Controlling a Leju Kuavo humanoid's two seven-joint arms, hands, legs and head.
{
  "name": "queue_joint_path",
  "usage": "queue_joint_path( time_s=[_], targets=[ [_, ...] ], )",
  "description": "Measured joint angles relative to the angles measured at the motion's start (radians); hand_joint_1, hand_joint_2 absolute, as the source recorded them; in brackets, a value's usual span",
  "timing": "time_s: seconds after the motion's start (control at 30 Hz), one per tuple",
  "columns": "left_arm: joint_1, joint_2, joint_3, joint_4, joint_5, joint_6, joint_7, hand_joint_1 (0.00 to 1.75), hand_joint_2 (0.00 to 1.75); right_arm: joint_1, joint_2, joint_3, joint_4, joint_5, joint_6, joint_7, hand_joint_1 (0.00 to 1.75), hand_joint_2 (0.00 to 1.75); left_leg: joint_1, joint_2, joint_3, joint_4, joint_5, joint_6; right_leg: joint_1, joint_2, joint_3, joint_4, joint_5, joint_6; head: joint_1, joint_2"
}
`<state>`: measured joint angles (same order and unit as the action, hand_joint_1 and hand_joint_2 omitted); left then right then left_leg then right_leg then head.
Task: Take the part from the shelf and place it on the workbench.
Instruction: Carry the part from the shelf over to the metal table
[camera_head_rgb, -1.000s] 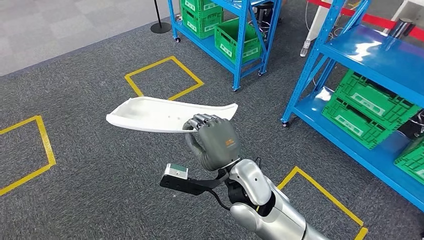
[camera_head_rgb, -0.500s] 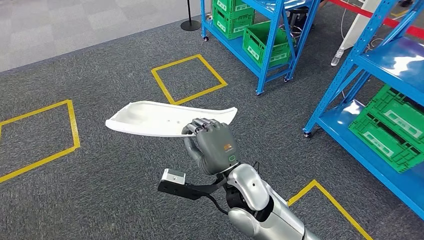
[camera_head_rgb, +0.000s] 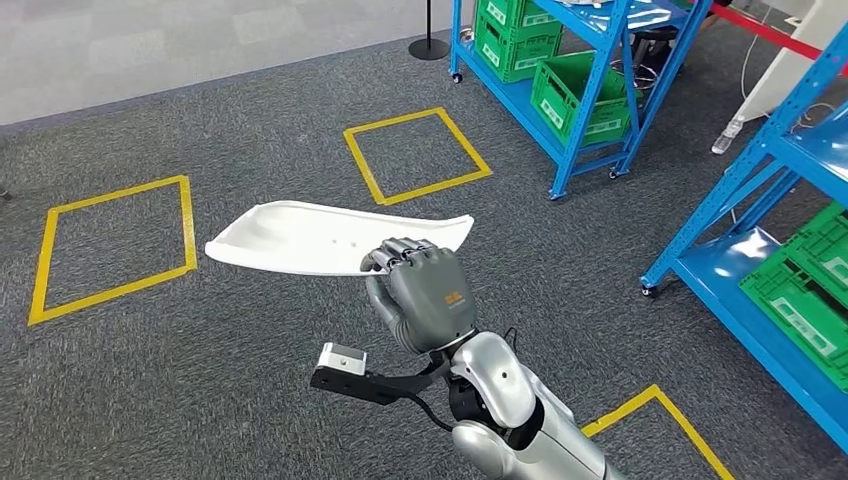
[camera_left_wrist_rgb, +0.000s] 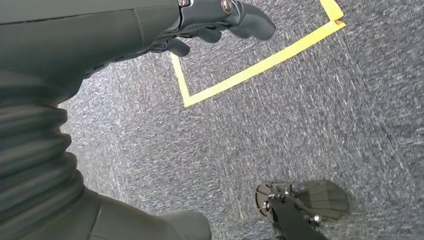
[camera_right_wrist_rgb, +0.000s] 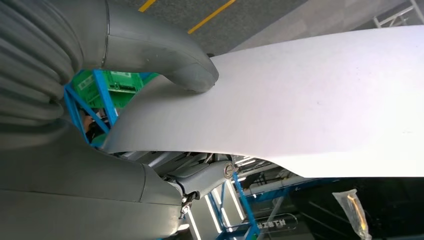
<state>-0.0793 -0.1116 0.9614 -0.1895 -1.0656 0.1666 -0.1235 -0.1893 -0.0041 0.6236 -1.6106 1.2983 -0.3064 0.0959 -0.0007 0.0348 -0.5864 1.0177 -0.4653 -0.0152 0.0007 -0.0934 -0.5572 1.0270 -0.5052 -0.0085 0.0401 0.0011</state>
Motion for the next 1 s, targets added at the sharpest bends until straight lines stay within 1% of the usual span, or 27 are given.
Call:
queue_joint_path(
  time_s=[0.03, 0.07, 0.1, 0.13, 0.17, 0.2, 0.23, 0.27, 0.3, 0.33, 0.37, 0.4, 0.43, 0.5, 0.53, 0.57, 0.6, 0.63, 0.67, 0.7, 0.73, 0.77, 0.8, 0.87, 0.9, 0.93, 1.0],
  targets=[
    [0.0, 0.0, 0.0, 0.0, 0.0, 0.001, -0.003, 0.0, 1.75, 0.0, 0.001, -0.002, -0.002, 0.001, 0.0, 0.001, 1.75, 1.75, 0.001, -0.008, 0.001, -0.002, 0.002, 0.006, -0.002, 0.007, -0.001, 0.005, -0.005, 0.006, 0.0, 0.0],
    [-0.001, 0.0, 0.0, 0.0, -0.001, 0.003, -0.005, 0.0, 1.75, 0.001, 0.001, -0.004, -0.005, 0.002, 0.0, 0.001, 1.75, 1.75, 0.003, -0.015, 0.002, -0.005, 0.004, 0.013, -0.004, 0.024, -0.008, 0.025, -0.019, 0.012, 0.001, 0.0],
    [-0.003, 0.0, 0.0, -0.001, -0.002, 0.004, -0.006, 0.0, 1.75, 0.001, 0.001, -0.008, -0.008, 0.002, -0.001, 0.001, 1.75, 1.75, 0.006, -0.023, 0.004, -0.008, 0.007, 0.019, -0.006, 0.045, -0.026, 0.065, -0.043, 0.017, 0.002, 0.0],
    [-0.005, 0.001, 0.0, -0.001, -0.003, 0.005, -0.006, 0.0, 1.75, 0.003, 0.0, -0.013, -0.009, 0.001, -0.001, 0.002, 1.75, 1.75, 0.006, -0.032, 0.003, -0.009, 0.008, 0.023, -0.008, 0.068, -0.055, 0.125, -0.074, 0.019, 0.004, 0.0],
    [-0.008, 0.001, 0.0, -0.001, -0.004, 0.005, -0.006, 0.0, 1.75, 0.007, -0.002, -0.017, -0.01, 0.001, -0.002, 0.003, 1.75, 1.75, 0.006, -0.041, 0.001, -0.008, 0.008, 0.025, -0.008, 0.081, -0.09, 0.195, -0.106, 0.021, 0.005, 0.0],
    [-0.009, 0.001, 0.0, -0.001, -0.004, 0.006, -0.006, 0.0, 1.75, 0.011, -0.004, -0.021, -0.01, 0.001, -0.002, 0.005, 1.75, 1.75, 0.006, -0.052, -0.001, -0.006, 0.009, 0.026, -0.008, 0.086, -0.123, 0.256, -0.126, 0.021, 0.006, 0.0],
    [-0.01, 0.002, 0.001, -0.001, -0.003, 0.006, -0.008, 0.0, 1.75, 0.014, -0.006, -0.022, -0.01, 0.001, -0.002, 0.006, 1.75, 1.75, 0.006, -0.063, -0.002, -0.005, 0.009, 0.026, -0.008, 0.088, -0.141, 0.287, -0.127, 0.021, 0.006, 0.0],
    [-0.01, 0.002, 0.001, -0.001, -0.001, 0.006, -0.009, 0.0, 1.75, 0.016, -0.008, -0.023, -0.01, 0.001, -0.003, 0.006, 1.75, 1.75, 0.006, -0.074, -0.003, -0.002, 0.008, 0.026, -0.008, 0.089, -0.14, 0.277, -0.109, 0.019, 0.006, 0.0],
    [-0.01, 0.002, 0.001, -0.001, 0.0, 0.006, -0.01, 0.0, 1.75, 0.017, -0.01, -0.023, -0.01, 0.001, -0.004, 0.006, 1.75, 1.75, 0.006, -0.085, -0.003, 0.0, 0.008, 0.025, -0.009, 0.093, -0.118, 0.228, -0.074, 0.018, 0.006, 0.0],
    [-0.01, 0.002, 0.001, -0.001, 0.0, 0.006, -0.011, 0.0, 1.75, 0.016, -0.011, -0.024, -0.011, 0.001, -0.006, 0.006, 1.75, 1.75, 0.007, -0.095, -0.004, 0.003, 0.007, 0.023, -0.01, 0.105, -0.084, 0.154, -0.037, 0.015, 0.006, 0.0],
    [-0.011, 0.002, 0.001, -0.001, -0.001, 0.006, -0.012, 0.0, 1.75, 0.016, -0.012, -0.024, -0.011, 0.001, -0.008, 0.006, 1.75, 1.75, 0.006, -0.104, -0.005, 0.006, 0.007, 0.019, -0.01, 0.119, -0.052, 0.088, -0.012, 0.013, 0.006, 0.0],
    [-0.012, 0.003, 0.001, -0.002, -0.002, 0.006, -0.012, 0.0, 1.75, 0.016, -0.013, -0.024, -0.012, 0.001, -0.011, 0.006, 1.75, 1.75, 0.005, -0.113, -0.008, 0.008, 0.007, 0.013, -0.01, 0.131, -0.031, 0.041, 0.002, 0.011, 0.007, 0.0],
    [-0.012, 0.004, 0.001, -0.002, -0.003, 0.006, -0.012, 0.0, 1.75, 0.016, -0.014, -0.024, -0.012, 0.001, -0.014, 0.007, 1.75, 1.75, 0.005, -0.12, -0.011, 0.009, 0.007, 0.006, -0.009, 0.138, -0.022, 0.018, 0.005, 0.008, 0.007, 0.0],
    [-0.011, 0.006, 0.001, -0.003, -0.003, 0.007, -0.013, 0.0, 1.75, 0.016, -0.016, -0.025, -0.014, 0.001, -0.018, 0.009, 1.75, 1.75, 0.007, -0.132, -0.015, 0.003, 0.011, -0.009, -0.006, 0.129, -0.021, 0.012, 0.007, -0.003, 0.008, 0.0],
    [-0.01, 0.007, 0.001, -0.003, -0.004, 0.008, -0.013, 0.0, 1.75, 0.016, -0.016, -0.025, -0.015, 0.001, -0.018, 0.01, 1.75, 1.75, 0.007, -0.127, -0.018, 0.004, 0.01, -0.014, -0.006, 0.121, -0.018, 0.008, 0.01, -0.009, 0.008, 0.0],
    [-0.009, 0.008, 0.001, -0.003, -0.004, 0.009, -0.013, 0.0, 1.75, 0.016, -0.016, -0.025, -0.016, 0.001, -0.019, 0.01, 1.75, 1.75, 0.007, -0.113, -0.024, 0.016, 0.001, -0.019, -0.007, 0.113, -0.015, 0.004, 0.013, -0.017, 0.007, 0.0],
    [-0.009, 0.009, 0.001, -0.003, -0.004, 0.01, -0.012, 0.0, 1.75, 0.016, -0.016, -0.025, -0.017, 0.001, -0.019, 0.01, 1.75, 1.75, 0.007, -0.093, -0.04, 0.048, -0.02, -0.023, -0.008, 0.104, -0.012, 0.0, 0.015, -0.023, 0.006, 0.0],
    [-0.01, 0.009, 0.001, -0.003, -0.004, 0.011, -0.011, 0.0, 1.75, 0.017, -0.015, -0.025, -0.018, 0.001, -0.019, 0.01, 1.75, 1.75, 0.007, -0.069, -0.063, 0.101, -0.051, -0.026, -0.008, 0.095, -0.011, -0.002, 0.016, -0.027, 0.005, 0.0],
    [-0.01, 0.009, 0.001, -0.003, -0.004, 0.012, -0.01, 0.0, 1.75, 0.018, -0.015, -0.025, -0.018, 0.001, -0.019, 0.01, 1.75, 1.75, 0.007, -0.054, -0.095, 0.169, -0.086, -0.029, -0.007, 0.085, -0.012, -0.002, 0.015, -0.03, 0.004, 0.0],
    [-0.01, 0.009, 0.002, -0.003, -0.001, 0.013, -0.008, 0.0, 1.75, 0.02, -0.015, -0.025, -0.018, 0.001, -0.019, 0.01, 1.75, 1.75, 0.008, -0.047, -0.126, 0.235, -0.114, -0.032, -0.005, 0.075, -0.012, -0.002, 0.015, -0.031, 0.004, 0.0],
    [-0.009, 0.009, 0.002, -0.003, 0.001, 0.014, -0.007, 0.0, 1.75, 0.023, -0.015, -0.025, -0.018, 0.001, -0.019, 0.01, 1.75, 1.75, 0.008, -0.045, -0.145, 0.277, -0.125, -0.033, -0.005, 0.065, -0.012, -0.001, 0.014, -0.032, 0.004, 0.0],
    [-0.007, 0.009, 0.002, -0.003, 0.005, 0.015, -0.007, 0.0, 1.75, 0.025, -0.015, -0.025, -0.018, 0.001, -0.019, 0.01, 1.75, 1.75, 0.008, -0.043, -0.145, 0.28, -0.117, -0.033, -0.004, 0.055, -0.012, -0.001, 0.012, -0.032, 0.003, 0.0],
    [-0.005, 0.01, 0.003, -0.003, 0.008, 0.017, -0.006, 0.0, 1.75, 0.026, -0.015, -0.025, -0.018, 0.001, -0.019, 0.01, 1.75, 1.75, 0.008, -0.04, -0.124, 0.244, -0.092, -0.032, -0.004, 0.047, -0.011, 0.0, 0.011, -0.031, 0.003, 0.0],
    [-0.003, 0.011, 0.005, -0.003, 0.011, 0.019, -0.006, 0.0, 1.75, 0.027, -0.015, -0.025, -0.018, 0.001, -0.02, 0.01, 1.75, 1.75, 0.005, -0.014, -0.047, 0.102, -0.031, -0.025, -0.002, 0.03, -0.007, 0.002, 0.007, -0.026, 0.004, 0.0],
    [-0.003, 0.011, 0.006, -0.003, 0.011, 0.02, -0.005, 0.0, 1.75, 0.027, -0.015, -0.025, -0.018, 0.001, -0.021, 0.009, 1.75, 1.75, 0.003, -0.002, -0.017, 0.047, -0.013, -0.019, 0.0, 0.023, -0.006, 0.003, 0.004, -0.022, 0.004, 0.0],
    [-0.003, 0.011, 0.006, -0.003, 0.009, 0.021, -0.005, 0.0, 1.75, 0.028, -0.016, -0.025, -0.018, 0.001, -0.021, 0.009, 1.75, 1.75, 0.0, 0.006, 0.0, 0.013, -0.005, -0.013, 0.001, 0.017, -0.004, 0.004, 0.003, -0.017, 0.005, 0.0],
    [0.001, 0.011, 0.006, -0.002, 0.001, 0.021, -0.004, 0.0, 1.75, 0.03, -0.016, -0.025, -0.019, 0.001, -0.022, 0.009, 1.75, 1.75, -0.002, -0.003, 0.001, 0.002, -0.002, -0.001, 0.003, 0.006, -0.002, 0.002, 0.002, -0.007, 0.006, 0.0]
  ],
)
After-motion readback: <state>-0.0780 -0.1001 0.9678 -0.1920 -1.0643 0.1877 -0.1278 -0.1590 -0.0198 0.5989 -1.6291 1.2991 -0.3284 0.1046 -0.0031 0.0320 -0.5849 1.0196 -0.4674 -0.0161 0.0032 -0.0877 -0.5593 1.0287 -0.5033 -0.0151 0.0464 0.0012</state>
